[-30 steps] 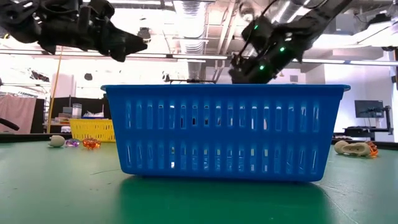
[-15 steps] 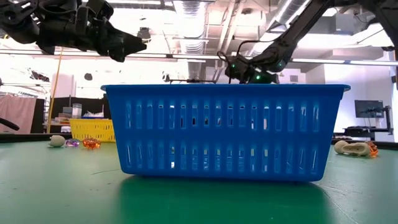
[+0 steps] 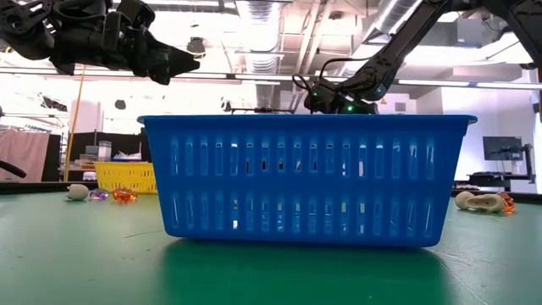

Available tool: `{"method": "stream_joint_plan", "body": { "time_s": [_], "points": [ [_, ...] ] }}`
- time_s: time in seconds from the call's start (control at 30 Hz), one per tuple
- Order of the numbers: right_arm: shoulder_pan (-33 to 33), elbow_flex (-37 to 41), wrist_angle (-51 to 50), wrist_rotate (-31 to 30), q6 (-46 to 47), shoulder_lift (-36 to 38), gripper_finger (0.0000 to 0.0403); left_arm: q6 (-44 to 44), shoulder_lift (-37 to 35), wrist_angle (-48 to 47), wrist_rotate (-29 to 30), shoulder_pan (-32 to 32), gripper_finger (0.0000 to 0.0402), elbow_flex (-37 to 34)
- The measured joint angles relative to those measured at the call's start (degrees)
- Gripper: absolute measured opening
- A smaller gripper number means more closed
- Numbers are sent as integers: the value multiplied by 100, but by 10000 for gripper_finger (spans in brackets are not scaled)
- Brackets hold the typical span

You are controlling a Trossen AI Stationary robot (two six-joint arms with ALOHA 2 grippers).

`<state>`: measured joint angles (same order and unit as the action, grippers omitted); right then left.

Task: Sort Halloween decoration
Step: Put the purple witch hat toy into the yellow basket

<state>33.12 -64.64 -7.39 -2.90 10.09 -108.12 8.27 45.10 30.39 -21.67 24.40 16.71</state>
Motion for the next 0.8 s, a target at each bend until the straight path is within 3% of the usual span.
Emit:
{"method": "stream_joint_plan", "body": {
  "time_s": [0.37,0.63,0.8],
  "points": [
    [4,0,21,-2,-101,0,20,-50,0,-2,0,0,162,0],
    [-124,0,-12,-7,-66,337,23,-59,0,-2,0,0,162,0],
    [-536,1,380,-22,-39,685,19,-17,0,-2,0,0,162,0]
  ]
}}
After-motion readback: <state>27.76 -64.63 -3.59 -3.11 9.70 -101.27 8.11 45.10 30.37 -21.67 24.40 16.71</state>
